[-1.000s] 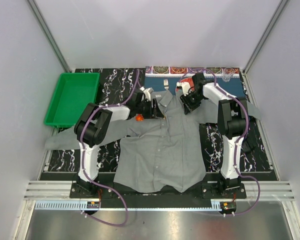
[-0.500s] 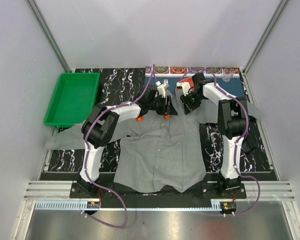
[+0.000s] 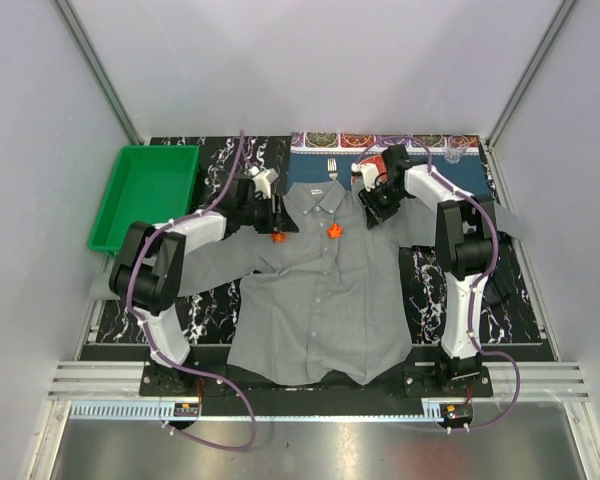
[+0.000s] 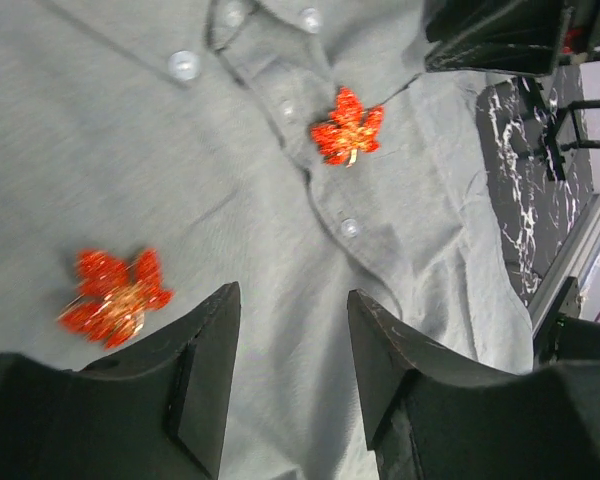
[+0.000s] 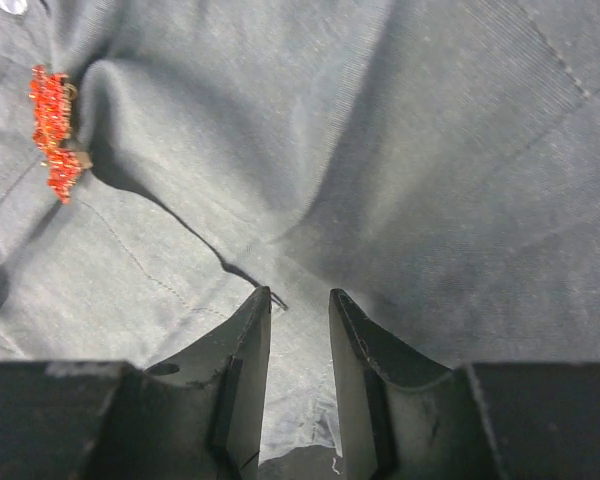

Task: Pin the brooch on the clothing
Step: Flatten out the clothes at the center of the board.

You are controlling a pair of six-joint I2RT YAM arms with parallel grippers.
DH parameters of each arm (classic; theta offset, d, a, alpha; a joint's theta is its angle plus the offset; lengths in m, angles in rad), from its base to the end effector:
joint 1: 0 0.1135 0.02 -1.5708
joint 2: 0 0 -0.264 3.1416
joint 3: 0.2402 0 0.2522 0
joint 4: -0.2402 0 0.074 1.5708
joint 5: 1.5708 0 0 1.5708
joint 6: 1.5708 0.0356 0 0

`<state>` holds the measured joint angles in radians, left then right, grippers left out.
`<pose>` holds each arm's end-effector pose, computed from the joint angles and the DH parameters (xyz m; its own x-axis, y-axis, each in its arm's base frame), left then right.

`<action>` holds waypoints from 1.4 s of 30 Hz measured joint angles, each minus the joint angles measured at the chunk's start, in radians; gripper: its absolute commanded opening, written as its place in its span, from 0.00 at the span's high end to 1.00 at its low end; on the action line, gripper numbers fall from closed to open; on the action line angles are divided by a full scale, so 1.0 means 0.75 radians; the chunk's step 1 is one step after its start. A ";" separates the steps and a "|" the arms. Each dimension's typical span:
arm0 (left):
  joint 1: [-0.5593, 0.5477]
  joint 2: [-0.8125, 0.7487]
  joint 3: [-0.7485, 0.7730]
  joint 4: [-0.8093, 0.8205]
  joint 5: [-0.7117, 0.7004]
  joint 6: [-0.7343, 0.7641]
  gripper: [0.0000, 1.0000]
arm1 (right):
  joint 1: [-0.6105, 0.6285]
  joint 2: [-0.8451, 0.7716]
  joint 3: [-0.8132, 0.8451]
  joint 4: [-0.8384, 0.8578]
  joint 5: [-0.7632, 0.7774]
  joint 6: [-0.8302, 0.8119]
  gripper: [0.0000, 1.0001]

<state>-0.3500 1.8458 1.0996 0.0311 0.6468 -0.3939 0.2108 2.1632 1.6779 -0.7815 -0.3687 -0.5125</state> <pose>0.3586 -0.1538 0.1782 -0.8378 -0.0202 -0.5456 0.4110 0.6344 -0.6547 0.4316 0.1055 0.1690 -0.6657 -0.6102 -0.4295 -0.7196 0.6774 0.1529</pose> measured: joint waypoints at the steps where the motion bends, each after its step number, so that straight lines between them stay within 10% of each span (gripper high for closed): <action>1: 0.028 -0.028 -0.024 -0.008 0.003 0.011 0.50 | 0.007 -0.004 -0.001 -0.002 0.000 0.005 0.64; 17: 0.361 0.050 -0.040 -0.261 -0.094 0.077 0.53 | 0.039 0.002 -0.040 0.000 0.082 0.012 0.65; 42: 0.397 -0.105 0.051 -0.392 -0.106 0.393 0.38 | 0.018 -0.030 0.060 -0.089 0.089 -0.014 0.53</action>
<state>-0.0525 1.7672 1.1381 -0.2626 0.5674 -0.0994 0.2245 2.1410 1.7226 -0.8478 -0.3023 -0.5228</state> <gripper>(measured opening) 0.588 0.464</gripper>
